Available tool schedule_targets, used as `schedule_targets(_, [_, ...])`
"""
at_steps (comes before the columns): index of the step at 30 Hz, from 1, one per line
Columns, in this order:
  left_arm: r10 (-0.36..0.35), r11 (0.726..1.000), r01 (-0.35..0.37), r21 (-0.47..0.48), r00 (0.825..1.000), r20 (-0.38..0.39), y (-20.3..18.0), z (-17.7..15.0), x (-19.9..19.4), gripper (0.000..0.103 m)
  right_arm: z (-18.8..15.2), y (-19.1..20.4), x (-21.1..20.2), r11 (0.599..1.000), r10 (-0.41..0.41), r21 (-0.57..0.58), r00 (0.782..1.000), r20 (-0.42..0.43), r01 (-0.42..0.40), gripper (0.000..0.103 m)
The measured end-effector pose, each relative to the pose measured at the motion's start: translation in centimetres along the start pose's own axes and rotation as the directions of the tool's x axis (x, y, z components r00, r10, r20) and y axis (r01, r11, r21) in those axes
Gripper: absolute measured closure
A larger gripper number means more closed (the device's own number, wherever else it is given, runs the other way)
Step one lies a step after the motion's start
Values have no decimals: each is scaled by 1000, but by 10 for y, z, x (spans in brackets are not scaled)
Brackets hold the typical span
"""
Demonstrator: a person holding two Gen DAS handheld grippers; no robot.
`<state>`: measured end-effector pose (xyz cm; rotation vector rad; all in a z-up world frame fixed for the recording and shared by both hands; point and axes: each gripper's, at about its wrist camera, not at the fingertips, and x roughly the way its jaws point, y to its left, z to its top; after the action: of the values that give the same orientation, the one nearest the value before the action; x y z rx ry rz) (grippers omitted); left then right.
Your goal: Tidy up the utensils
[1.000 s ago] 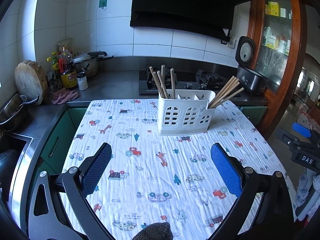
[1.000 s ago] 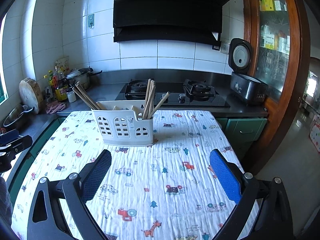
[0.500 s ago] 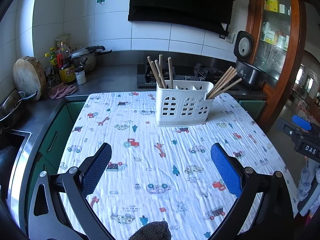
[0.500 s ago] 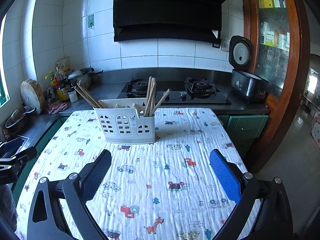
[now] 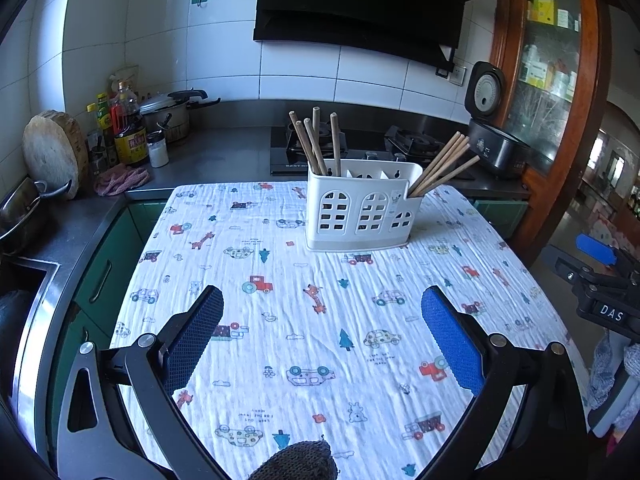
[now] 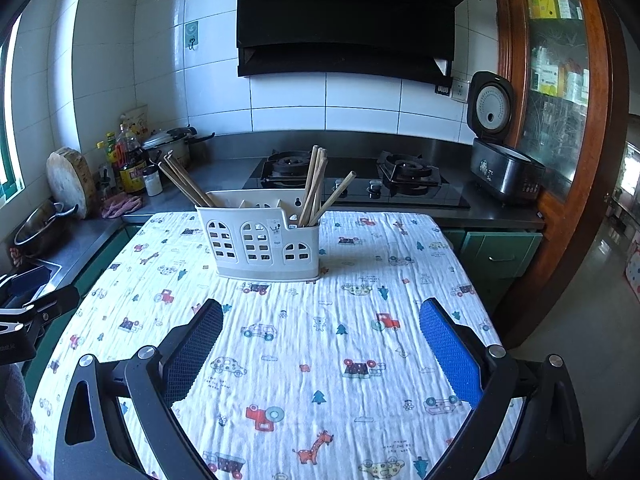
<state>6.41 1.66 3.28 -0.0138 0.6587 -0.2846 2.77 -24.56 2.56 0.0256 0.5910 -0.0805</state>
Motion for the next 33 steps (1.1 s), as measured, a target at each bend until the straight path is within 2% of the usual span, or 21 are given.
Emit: schedule_targets(33, [-14, 1000, 14, 3, 1000, -5, -4, -1, 5, 5, -6, 3, 4, 1000, 12, -12, 1000, -10, -12, 8])
